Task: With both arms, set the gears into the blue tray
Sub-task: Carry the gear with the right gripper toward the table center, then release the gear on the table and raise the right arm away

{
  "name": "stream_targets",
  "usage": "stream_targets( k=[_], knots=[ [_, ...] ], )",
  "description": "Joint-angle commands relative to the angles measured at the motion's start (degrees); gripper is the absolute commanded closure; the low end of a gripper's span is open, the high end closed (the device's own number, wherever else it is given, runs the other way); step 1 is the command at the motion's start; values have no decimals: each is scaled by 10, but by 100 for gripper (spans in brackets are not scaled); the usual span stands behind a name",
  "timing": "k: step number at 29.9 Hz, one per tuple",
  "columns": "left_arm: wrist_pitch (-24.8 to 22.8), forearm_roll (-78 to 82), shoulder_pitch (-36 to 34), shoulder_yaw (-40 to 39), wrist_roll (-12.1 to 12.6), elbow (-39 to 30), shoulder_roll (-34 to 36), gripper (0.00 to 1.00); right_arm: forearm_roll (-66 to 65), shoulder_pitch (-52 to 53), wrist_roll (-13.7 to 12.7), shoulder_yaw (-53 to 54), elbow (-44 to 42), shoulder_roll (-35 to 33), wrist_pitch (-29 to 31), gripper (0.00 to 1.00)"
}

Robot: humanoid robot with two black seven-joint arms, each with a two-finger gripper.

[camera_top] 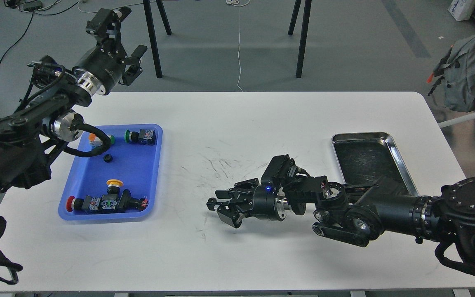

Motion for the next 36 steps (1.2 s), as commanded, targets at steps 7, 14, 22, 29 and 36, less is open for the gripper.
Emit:
stream_targets(
  k=[7, 14, 22, 29, 36],
  knots=[
    [0, 0, 2, 0, 0, 0, 2, 1, 21, 13, 0, 30, 1, -9, 2, 34],
    [-6, 2, 3, 5, 0, 1, 1, 0, 109, 54, -1, 87, 8, -59, 7, 29],
    [8, -5, 11, -3, 0, 1, -9, 0, 199, 71, -2, 158, 10, -130, 11, 23],
    [78, -2, 11, -8, 0, 4, -21, 0, 264, 70, -4, 227, 4, -194, 30, 23],
    [84, -6, 12, -7, 0, -3, -32, 0, 353, 69, -5, 256, -12, -237, 30, 19]
  ],
)
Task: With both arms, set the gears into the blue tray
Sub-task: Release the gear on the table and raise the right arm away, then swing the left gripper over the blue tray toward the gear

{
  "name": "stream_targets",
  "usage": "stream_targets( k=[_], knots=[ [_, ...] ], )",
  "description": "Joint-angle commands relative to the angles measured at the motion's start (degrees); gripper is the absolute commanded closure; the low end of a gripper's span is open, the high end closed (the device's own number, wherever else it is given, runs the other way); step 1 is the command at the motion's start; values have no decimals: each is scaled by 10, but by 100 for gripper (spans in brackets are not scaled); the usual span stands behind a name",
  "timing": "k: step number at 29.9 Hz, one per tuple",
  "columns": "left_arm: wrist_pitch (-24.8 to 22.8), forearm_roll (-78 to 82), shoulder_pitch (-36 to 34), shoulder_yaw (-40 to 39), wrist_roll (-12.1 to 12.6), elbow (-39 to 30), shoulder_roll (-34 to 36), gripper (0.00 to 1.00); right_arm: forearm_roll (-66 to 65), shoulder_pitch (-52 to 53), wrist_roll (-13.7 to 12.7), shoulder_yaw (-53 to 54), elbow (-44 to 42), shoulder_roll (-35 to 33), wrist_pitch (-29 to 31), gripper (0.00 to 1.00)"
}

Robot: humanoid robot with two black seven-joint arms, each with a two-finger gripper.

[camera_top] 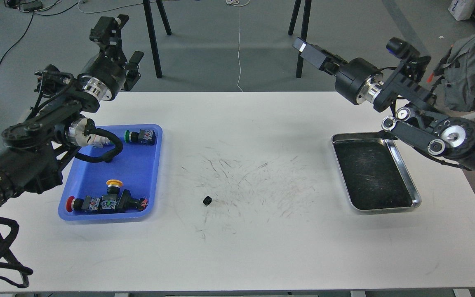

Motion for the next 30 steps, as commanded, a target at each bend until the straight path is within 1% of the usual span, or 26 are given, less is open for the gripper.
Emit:
stream_targets(
  k=[1, 4, 6, 7, 9, 14, 16, 18, 22, 24, 27, 30],
  knots=[
    [5, -5, -3, 2, 0, -17, -3, 0, 39, -2, -1, 6, -13, -14, -3, 19],
    [4, 6, -1, 12, 0, -55, 6, 0, 61, -7, 0, 24, -19, -24, -3, 19],
    [5, 21, -2, 44, 0, -78, 14, 0, 77, -12, 0, 40, -24, -26, -3, 18],
    [7, 30, -5, 67, 0, -98, 26, 0, 88, -14, 0, 47, -27, -26, -3, 18],
    [12, 39, -12, 94, 0, -149, 70, 0, 105, -22, 0, 56, -31, -28, -3, 16],
    [12, 91, -20, 121, 0, -220, 128, 0, 110, -35, 2, 63, -32, -36, -5, 16],
    [13, 124, -22, 126, 0, -257, 155, 0, 110, -43, 2, 74, -32, -37, -5, 16],
    [17, 163, -20, 139, 0, -304, 166, 0, 110, -53, 2, 84, -32, -37, -5, 16],
    [65, 235, -17, 166, 0, -411, 204, 0, 110, -61, 2, 89, -32, -41, -5, 16],
    [73, 284, -17, 197, 0, -433, 212, 1, 110, -62, 3, 89, -31, -46, -6, 16],
    [79, 349, -19, 215, 0, -474, 224, 1, 110, -67, 3, 89, -31, -46, -8, 16],
    [79, 404, -19, 238, 0, -494, 251, 1, 110, -73, 4, 91, -31, -46, -9, 16]
  ],
)
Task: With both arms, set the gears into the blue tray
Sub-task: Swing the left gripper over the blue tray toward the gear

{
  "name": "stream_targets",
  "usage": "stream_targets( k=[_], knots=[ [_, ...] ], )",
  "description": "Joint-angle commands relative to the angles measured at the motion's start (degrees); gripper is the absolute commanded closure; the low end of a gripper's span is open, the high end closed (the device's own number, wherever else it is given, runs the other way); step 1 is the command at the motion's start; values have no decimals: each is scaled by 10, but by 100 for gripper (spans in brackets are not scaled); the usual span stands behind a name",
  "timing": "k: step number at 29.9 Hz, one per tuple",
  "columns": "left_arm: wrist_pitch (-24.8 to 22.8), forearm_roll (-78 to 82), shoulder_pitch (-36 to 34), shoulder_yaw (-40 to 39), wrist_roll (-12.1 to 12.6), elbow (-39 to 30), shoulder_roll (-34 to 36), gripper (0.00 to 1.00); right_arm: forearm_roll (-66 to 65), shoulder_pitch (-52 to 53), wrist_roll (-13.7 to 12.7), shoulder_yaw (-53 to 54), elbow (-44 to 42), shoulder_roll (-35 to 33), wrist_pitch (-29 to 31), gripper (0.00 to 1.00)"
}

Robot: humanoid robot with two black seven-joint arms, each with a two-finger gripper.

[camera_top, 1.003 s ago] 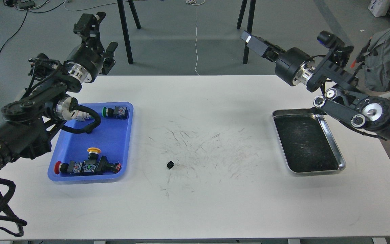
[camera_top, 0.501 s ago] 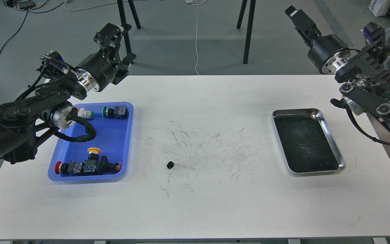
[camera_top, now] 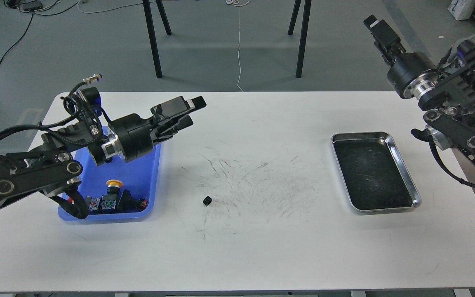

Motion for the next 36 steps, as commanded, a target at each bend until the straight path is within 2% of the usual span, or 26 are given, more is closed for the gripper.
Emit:
stream_targets(
  k=[1, 5, 7, 12, 15, 17, 19, 23, 27, 31, 36],
  knots=[
    [2, 78, -2, 33, 0, -28, 30, 1, 0, -6, 1, 3, 0, -1, -1, 16],
    [1, 198, 3, 56, 0, -46, 45, 2, 0, -9, 1, 3, -1, -5, -1, 16],
    [7, 252, -7, 52, 0, -45, 51, 7, 0, -10, 2, 4, -1, -5, -1, 16],
    [81, 260, -26, 45, 0, -18, 48, 7, 0, -12, 2, 4, -1, -5, -2, 16],
    [75, 256, -25, 43, 0, -23, 45, 7, 0, -12, 2, 6, -1, -5, -2, 16],
    [70, 249, -26, 42, 0, -21, 41, 2, 0, -13, 1, 6, -2, -2, -3, 16],
    [69, 237, -29, 35, 0, -23, 41, 2, 0, -14, 1, 9, -2, -1, -7, 16],
    [73, 169, -24, -12, 0, -7, 18, 1, 0, -21, 1, 11, -2, 3, -16, 16],
    [75, 145, -19, -91, 0, 17, 18, 0, 0, -24, 1, 11, -2, 4, -16, 16],
    [122, 126, -6, -140, 0, 29, 14, 0, 0, -27, 1, 11, -2, 4, -16, 16],
    [183, 78, 3, -153, 0, 31, 13, 0, 0, -30, 1, 11, 0, 4, -23, 16]
  ],
)
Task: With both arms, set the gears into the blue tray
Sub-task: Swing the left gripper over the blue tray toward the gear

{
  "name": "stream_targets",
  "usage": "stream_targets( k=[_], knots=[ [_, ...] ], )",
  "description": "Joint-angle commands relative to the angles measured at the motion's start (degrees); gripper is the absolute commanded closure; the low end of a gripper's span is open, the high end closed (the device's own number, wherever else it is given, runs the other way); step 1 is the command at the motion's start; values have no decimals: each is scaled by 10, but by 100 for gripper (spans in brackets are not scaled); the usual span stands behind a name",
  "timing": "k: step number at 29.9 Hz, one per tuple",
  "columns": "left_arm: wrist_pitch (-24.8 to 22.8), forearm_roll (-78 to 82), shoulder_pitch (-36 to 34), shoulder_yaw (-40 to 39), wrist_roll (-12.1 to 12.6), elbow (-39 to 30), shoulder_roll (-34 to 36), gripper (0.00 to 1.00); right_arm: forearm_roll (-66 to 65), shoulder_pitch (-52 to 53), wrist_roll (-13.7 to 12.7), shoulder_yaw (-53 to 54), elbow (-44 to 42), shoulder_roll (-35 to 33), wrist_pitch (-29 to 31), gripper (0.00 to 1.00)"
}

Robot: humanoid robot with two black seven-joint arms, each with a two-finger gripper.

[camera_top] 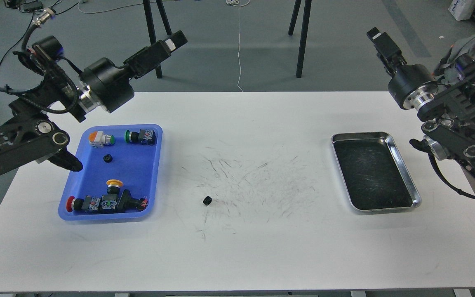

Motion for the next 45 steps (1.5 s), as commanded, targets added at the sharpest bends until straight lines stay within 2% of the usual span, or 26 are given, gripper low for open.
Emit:
stream_targets(
  k=[1, 5, 8, 13, 15, 17, 25, 29, 37, 40, 45],
  knots=[
    [62, -47, 6, -6, 0, 2, -4, 0, 0, -3, 0, 0, 1, 1, -3, 16],
    [138, -88, 19, -9, 0, -19, -8, 0, 0, -4, 0, 0, 1, 1, -5, 16],
    [141, -119, 30, -10, 0, -19, -19, 0, 0, -4, 0, 0, 1, 1, -4, 16],
    [110, -134, 43, 10, 0, -41, -44, 0, 0, -8, 0, 0, 1, 0, -5, 16],
    [106, -129, 55, 46, 0, -50, -42, 0, 0, -8, 0, 0, 1, 0, -5, 16],
    [95, -128, 36, 89, 0, -104, -19, 0, 0, -9, 0, 0, 1, -1, -5, 16],
    [90, -103, -46, 300, 0, -115, -10, 0, 0, -18, 0, 17, 2, -1, -7, 16],
    [89, -53, -78, 362, 0, -134, -10, 0, 0, -23, 0, 21, 3, -1, -7, 16],
    [88, -12, -188, 555, 0, -62, -26, 0, 0, -28, 0, 21, 4, -2, -7, 16],
    [73, -12, -220, 597, 0, -50, -28, 0, 0, -28, 0, 21, 4, -4, -7, 13],
    [17, -8, -254, 607, 0, -53, -19, 0, 1, -29, -3, 21, 2, -8, -6, 8]
  ],
)
